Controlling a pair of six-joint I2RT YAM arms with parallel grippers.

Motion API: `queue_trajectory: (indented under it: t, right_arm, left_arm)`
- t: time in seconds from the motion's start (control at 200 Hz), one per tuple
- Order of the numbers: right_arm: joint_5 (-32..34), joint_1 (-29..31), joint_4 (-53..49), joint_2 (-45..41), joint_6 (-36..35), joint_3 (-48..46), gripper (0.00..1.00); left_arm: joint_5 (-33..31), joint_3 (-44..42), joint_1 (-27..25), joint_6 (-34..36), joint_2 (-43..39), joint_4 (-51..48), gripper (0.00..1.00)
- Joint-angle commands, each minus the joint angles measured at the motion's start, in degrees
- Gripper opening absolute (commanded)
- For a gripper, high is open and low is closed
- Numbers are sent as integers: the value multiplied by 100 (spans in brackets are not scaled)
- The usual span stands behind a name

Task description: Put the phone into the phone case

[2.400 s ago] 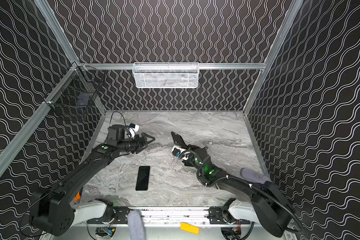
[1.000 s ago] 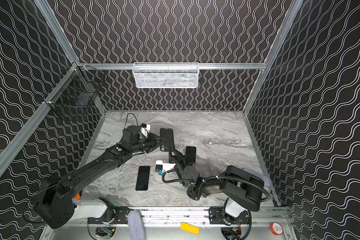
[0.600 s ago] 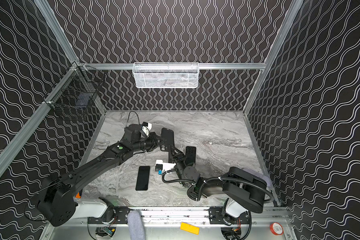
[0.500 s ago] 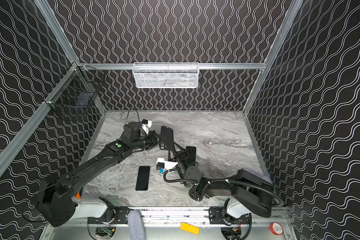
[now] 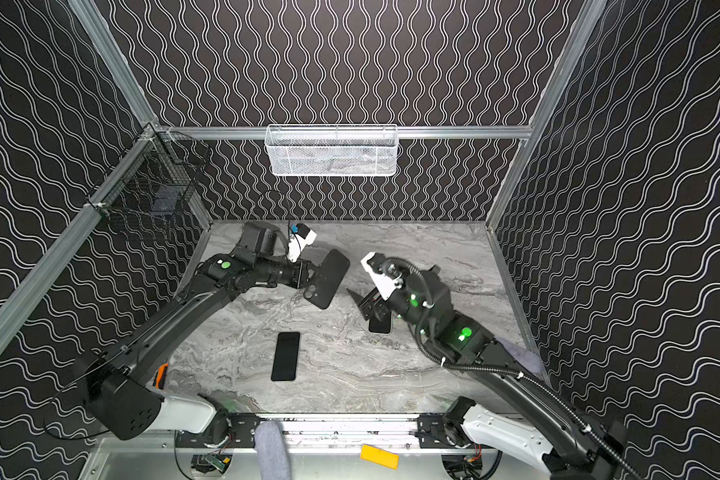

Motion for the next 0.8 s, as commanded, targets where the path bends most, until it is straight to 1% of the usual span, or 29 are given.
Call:
queue_trajectory:
  t: [0.0, 0.12, 0.225, 0.445, 0.496, 0.601, 0.721, 0.796]
  right_arm:
    - [-2637, -555, -789, -66, 721, 106, 100]
    - [-3420, -1004, -691, -96, 686, 64, 100]
    - [-3732, -1255, -705, 78, 685, 91, 99]
    - [-4184, -1413, -268, 367, 854, 194, 98]
    - [-4308, -1439, -283, 529, 823, 292, 96]
    - [-4550, -1439, -270, 907, 829, 489, 91]
    - [-4621, -1439, -508, 1310, 714, 700, 86]
    - [-4649, -1439, -446, 1409, 744, 712, 85]
  left_arm:
    - [1247, 291, 10, 830, 60, -663, 0]
    - [1331, 503, 89, 1362, 19, -1331, 0]
    - [1507, 559, 135, 1613, -59, -1671, 0]
    - [1921, 287, 135, 1435, -308, -1390, 0]
    - [2037, 288, 129, 1475, -320, -1430, 0]
    - [2075, 227, 128, 1441, -353, -1365, 0]
    - [2166, 187, 126, 1439, -397, -1322, 0]
    - [2186, 152, 127, 1412, -425, -1281, 0]
